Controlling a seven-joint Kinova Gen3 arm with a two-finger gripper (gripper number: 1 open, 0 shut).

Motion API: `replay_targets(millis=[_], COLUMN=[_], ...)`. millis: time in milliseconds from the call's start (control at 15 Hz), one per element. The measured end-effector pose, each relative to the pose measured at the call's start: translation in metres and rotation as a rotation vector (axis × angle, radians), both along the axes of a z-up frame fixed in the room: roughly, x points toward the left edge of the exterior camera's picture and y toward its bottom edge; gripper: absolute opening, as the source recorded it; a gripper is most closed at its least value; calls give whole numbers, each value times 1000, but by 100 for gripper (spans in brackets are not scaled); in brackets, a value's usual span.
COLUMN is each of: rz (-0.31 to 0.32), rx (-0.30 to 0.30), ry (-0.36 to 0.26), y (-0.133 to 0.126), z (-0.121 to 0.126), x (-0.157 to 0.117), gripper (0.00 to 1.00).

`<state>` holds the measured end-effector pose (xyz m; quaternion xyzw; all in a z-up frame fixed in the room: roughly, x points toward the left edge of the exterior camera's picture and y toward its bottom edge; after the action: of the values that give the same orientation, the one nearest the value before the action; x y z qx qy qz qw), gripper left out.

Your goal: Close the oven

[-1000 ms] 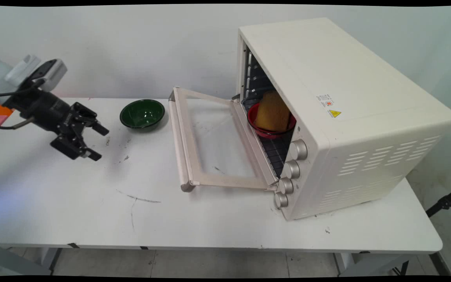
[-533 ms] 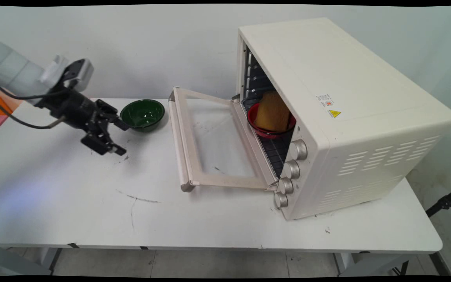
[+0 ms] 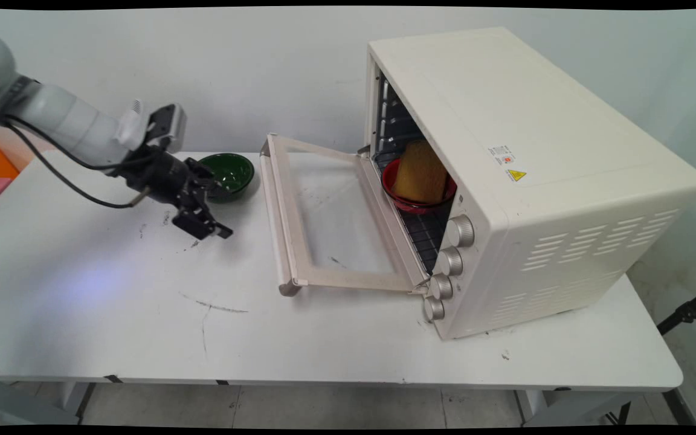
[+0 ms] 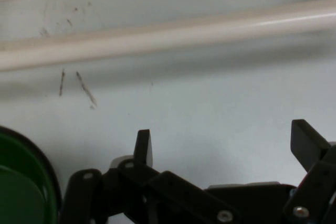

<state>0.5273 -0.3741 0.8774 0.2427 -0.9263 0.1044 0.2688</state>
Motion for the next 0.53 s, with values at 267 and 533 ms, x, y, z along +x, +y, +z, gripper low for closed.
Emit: replay_targets(millis=[267,533], rz=[7,18], rx=[-27,-41], ry=[-5,-8], y=[-13,-22], z=[-22,-40], x=[-13,-23], gripper=[100,0])
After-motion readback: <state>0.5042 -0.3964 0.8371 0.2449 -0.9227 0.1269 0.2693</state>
